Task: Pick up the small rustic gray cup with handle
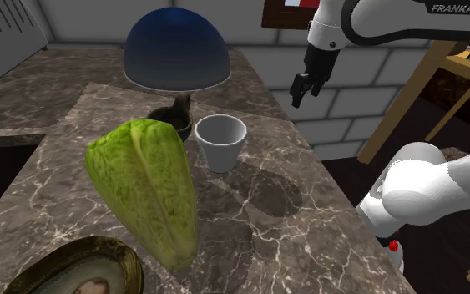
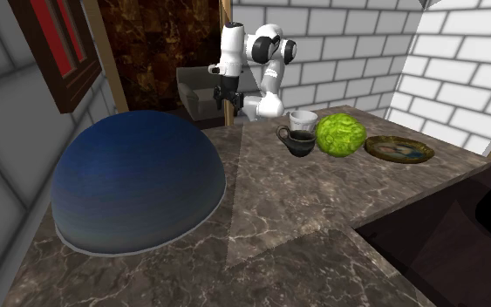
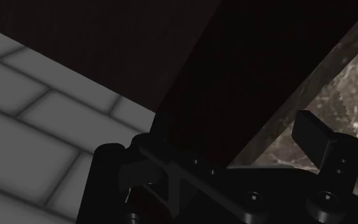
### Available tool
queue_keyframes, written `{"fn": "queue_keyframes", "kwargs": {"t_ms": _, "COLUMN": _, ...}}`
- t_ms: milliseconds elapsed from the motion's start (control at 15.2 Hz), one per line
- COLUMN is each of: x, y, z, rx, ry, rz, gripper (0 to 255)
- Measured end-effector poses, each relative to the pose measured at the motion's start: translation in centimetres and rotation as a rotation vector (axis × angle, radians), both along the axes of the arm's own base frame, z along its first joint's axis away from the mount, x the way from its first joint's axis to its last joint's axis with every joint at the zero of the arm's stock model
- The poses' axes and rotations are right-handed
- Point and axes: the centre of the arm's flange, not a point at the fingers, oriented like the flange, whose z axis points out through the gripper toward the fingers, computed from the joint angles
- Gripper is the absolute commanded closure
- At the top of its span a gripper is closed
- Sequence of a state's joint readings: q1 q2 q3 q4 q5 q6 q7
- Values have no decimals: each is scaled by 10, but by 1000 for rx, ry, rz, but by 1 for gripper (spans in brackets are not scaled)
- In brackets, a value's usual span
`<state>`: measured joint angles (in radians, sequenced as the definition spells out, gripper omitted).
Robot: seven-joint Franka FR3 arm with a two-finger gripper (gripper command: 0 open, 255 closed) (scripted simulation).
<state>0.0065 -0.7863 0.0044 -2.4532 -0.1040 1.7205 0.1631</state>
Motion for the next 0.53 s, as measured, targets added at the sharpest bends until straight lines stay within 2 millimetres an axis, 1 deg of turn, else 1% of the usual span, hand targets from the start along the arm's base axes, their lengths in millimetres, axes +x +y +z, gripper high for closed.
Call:
{"fn": "queue_keyframes", "kwargs": {"t_ms": 66, "x": 0, "y": 0, "z": 0, "rx": 0, "ry": 0, "rz": 0, "gripper": 0}}
{"fn": "queue_keyframes", "kwargs": {"t_ms": 198, "x": 9, "y": 12, "z": 4, "rx": 6, "ry": 8, "rz": 3, "gripper": 0}}
{"fn": "queue_keyframes", "kwargs": {"t_ms": 462, "x": 35, "y": 52, "z": 16, "rx": 24, "ry": 34, "rz": 10, "gripper": 0}}
{"fn": "queue_keyframes", "kwargs": {"t_ms": 528, "x": 40, "y": 64, "z": 16, "rx": 29, "ry": 41, "rz": 13, "gripper": 0}}
